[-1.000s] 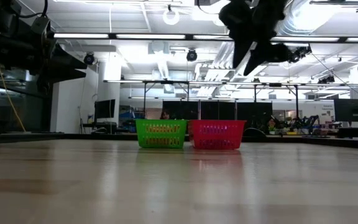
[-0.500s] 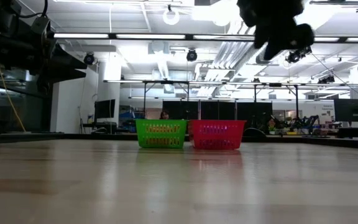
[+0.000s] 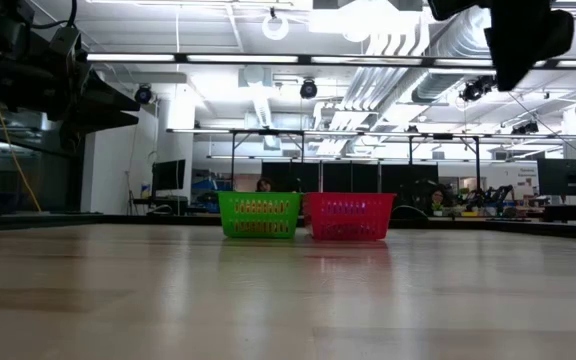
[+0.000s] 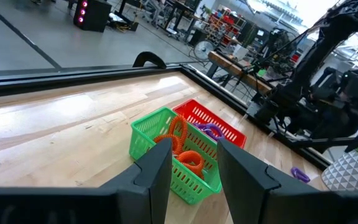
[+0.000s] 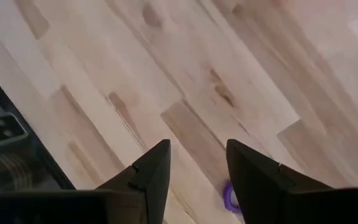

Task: Sort spring keychains
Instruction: Put the purple spring keychain into the orange bin

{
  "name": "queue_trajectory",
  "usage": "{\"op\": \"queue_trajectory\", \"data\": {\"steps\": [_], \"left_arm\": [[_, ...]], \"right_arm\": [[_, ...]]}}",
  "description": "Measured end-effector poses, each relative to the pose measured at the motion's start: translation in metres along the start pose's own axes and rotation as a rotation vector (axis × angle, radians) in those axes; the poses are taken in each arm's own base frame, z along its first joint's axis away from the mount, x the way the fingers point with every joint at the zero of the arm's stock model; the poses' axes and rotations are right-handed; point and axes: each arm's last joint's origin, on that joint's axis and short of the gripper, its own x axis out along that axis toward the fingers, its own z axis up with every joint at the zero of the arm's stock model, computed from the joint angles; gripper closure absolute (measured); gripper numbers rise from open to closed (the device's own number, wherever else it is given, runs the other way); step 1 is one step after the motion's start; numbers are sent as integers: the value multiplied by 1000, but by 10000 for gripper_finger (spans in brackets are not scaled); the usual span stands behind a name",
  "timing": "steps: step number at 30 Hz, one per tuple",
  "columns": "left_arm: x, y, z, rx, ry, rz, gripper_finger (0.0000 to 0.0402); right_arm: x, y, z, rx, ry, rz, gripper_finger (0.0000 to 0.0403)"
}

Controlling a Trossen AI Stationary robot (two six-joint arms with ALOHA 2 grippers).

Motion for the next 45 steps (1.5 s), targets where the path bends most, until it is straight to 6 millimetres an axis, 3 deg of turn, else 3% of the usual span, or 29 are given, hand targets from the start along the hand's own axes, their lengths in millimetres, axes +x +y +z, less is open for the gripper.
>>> {"op": "queue_trajectory", "data": {"steps": [10, 20, 39, 45], "left_arm": [[0, 0, 0, 0, 0, 0, 275], [0, 0, 0, 0, 0, 0, 275], [0, 0, 0, 0, 0, 0, 275], [0, 0, 0, 0, 0, 0, 275]], "right_arm": [[30, 4, -22, -1, 187, -169, 251], [57, -4, -35, 381, 328, -312, 251], [102, -36, -55, 439, 352, -296, 251], [111, -35, -55, 436, 336, -201, 251]]}}
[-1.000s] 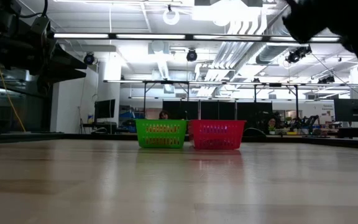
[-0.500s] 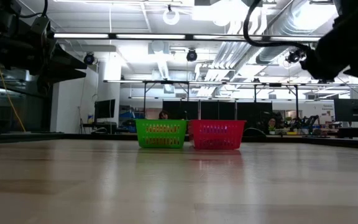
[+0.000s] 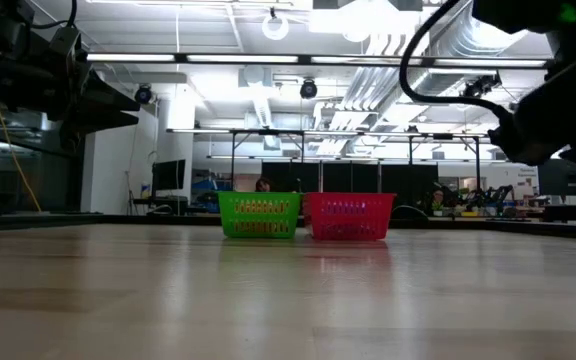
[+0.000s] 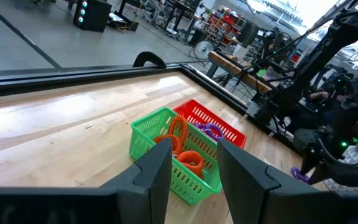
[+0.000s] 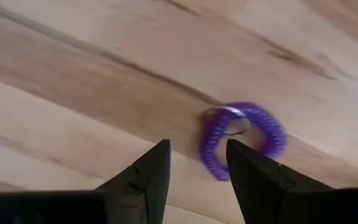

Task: Sort spring keychains
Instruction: Put the purple spring keychain into the orange bin

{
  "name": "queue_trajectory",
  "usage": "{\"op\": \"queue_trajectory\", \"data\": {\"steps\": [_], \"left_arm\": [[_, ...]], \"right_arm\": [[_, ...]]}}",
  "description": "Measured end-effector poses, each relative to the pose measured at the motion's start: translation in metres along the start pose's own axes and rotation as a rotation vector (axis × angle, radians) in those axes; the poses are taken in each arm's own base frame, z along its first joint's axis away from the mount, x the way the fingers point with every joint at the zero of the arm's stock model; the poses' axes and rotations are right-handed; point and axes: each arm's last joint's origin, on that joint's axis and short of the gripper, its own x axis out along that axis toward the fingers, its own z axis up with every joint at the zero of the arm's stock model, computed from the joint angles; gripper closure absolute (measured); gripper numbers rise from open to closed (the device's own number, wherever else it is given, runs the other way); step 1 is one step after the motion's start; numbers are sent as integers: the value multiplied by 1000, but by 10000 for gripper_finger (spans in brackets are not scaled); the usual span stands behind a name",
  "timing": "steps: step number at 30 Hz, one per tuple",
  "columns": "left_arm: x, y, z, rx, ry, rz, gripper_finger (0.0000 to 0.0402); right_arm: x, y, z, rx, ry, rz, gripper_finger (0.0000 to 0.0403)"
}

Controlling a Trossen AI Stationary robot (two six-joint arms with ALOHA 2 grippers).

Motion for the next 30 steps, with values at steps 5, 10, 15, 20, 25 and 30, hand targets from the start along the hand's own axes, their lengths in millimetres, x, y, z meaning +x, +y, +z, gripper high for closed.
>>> {"op": "queue_trajectory", "data": {"steps": [5, 10, 15, 20, 25, 30], "left_arm": [[0, 0, 0, 0, 0, 0, 275], [0, 0, 0, 0, 0, 0, 275], [0, 0, 0, 0, 0, 0, 275], [0, 0, 0, 0, 0, 0, 275], [0, 0, 0, 0, 0, 0, 275], [0, 0, 0, 0, 0, 0, 275]], "right_arm": [[4, -4, 1, 12, -1, -8, 252], [12, -9, 2, 27, 13, -5, 252], [18, -13, 4, 48, 25, 29, 252], [20, -14, 4, 60, 31, 30, 276], [20, -14, 4, 79, 35, 31, 327], [21, -13, 4, 96, 32, 38, 374]]}}
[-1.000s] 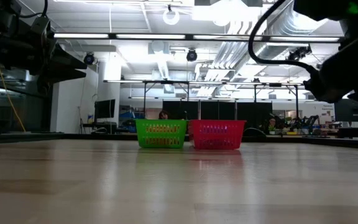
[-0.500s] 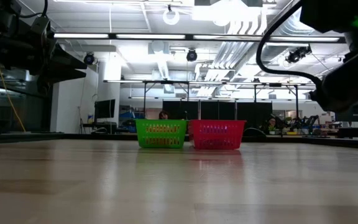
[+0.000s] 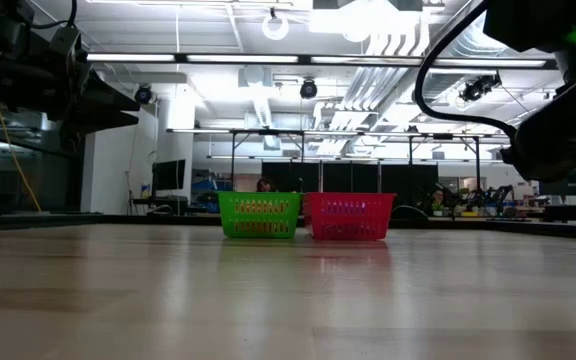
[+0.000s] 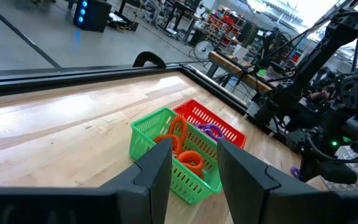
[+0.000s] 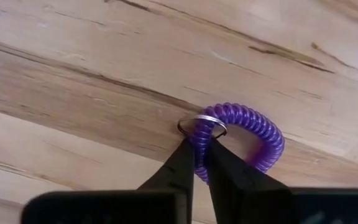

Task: Sort spring keychains
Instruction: Put the purple spring keychain into the orange bin

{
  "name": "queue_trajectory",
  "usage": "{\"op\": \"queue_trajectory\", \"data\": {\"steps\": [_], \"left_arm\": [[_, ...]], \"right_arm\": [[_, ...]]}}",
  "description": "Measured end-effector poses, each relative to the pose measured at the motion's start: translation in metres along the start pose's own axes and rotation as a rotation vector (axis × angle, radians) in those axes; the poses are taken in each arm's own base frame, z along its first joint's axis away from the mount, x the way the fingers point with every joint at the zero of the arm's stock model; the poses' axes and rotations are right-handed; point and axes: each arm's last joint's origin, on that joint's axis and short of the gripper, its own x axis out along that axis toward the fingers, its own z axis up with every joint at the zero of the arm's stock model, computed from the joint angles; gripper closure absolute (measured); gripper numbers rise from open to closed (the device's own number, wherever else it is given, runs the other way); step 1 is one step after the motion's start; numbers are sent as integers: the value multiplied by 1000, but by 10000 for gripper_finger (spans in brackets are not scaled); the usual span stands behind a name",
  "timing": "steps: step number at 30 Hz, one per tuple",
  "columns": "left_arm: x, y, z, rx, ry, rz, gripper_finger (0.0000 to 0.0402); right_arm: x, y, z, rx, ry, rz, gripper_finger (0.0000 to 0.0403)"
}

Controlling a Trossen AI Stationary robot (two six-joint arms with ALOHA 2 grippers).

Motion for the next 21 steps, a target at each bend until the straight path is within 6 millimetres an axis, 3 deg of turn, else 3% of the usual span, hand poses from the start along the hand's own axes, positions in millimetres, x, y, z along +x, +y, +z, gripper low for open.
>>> {"op": "queue_trajectory", "data": {"steps": [4, 11, 16, 21], "left_arm": [[0, 0, 0, 0, 0, 0, 275], [0, 0, 0, 0, 0, 0, 275], [0, 0, 0, 0, 0, 0, 275], [0, 0, 0, 0, 0, 0, 275]], "right_arm": [[-2, 2, 1, 5, -13, 7, 395], [-15, 19, 8, -34, -103, 61, 389], [-35, 36, 21, -105, -179, 119, 396], [-67, 57, 47, -183, -307, 195, 395]]}}
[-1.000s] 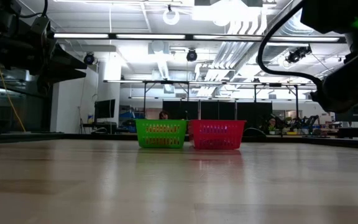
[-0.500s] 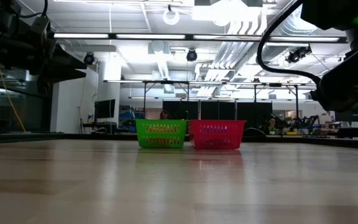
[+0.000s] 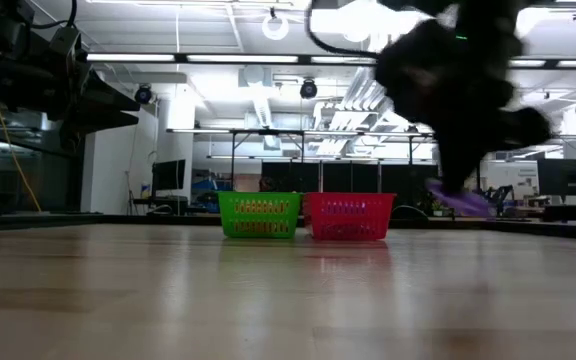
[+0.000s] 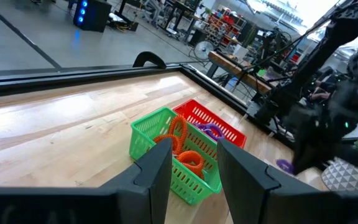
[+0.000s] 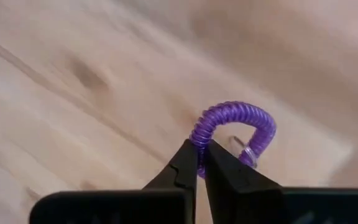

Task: Sort spring keychains
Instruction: Put the purple spring keychain into the orange bin, then return to Home Position

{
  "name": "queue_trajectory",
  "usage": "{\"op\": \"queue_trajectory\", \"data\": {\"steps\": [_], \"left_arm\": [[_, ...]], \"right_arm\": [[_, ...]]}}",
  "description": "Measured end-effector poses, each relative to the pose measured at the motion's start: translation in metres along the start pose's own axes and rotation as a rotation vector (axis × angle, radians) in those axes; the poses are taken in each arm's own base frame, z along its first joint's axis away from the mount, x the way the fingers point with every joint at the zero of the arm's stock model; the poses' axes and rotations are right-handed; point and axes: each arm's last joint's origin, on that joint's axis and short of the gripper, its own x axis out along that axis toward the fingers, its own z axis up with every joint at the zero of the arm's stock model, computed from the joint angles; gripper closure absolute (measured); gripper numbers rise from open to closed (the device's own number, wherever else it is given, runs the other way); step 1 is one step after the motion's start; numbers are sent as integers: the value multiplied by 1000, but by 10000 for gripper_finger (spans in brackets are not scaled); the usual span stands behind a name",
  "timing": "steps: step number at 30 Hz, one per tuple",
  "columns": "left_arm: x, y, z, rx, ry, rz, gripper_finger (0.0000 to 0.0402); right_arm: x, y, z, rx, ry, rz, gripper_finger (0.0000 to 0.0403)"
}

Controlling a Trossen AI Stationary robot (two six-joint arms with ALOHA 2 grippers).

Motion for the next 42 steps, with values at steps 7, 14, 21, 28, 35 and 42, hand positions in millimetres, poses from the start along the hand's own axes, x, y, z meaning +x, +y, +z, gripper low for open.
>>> {"op": "queue_trajectory", "data": {"steps": [7, 14, 21, 28, 35, 42], "left_arm": [[0, 0, 0, 0, 0, -1, 275], [0, 0, 0, 0, 0, 0, 275], [0, 0, 0, 0, 0, 0, 275], [0, 0, 0, 0, 0, 0, 275], [0, 0, 0, 0, 1, 0, 275], [0, 0, 0, 0, 0, 0, 275]], "right_arm": [[-35, 16, 68, -151, -192, 79, 390], [-67, 5, 133, -243, -323, 89, 391], [-75, -21, 170, -251, -305, 119, 390], [-76, -30, 175, -308, -284, 94, 359], [-78, -36, 181, -375, -266, 120, 292], [-90, -42, 176, -500, -231, 135, 236]]}}
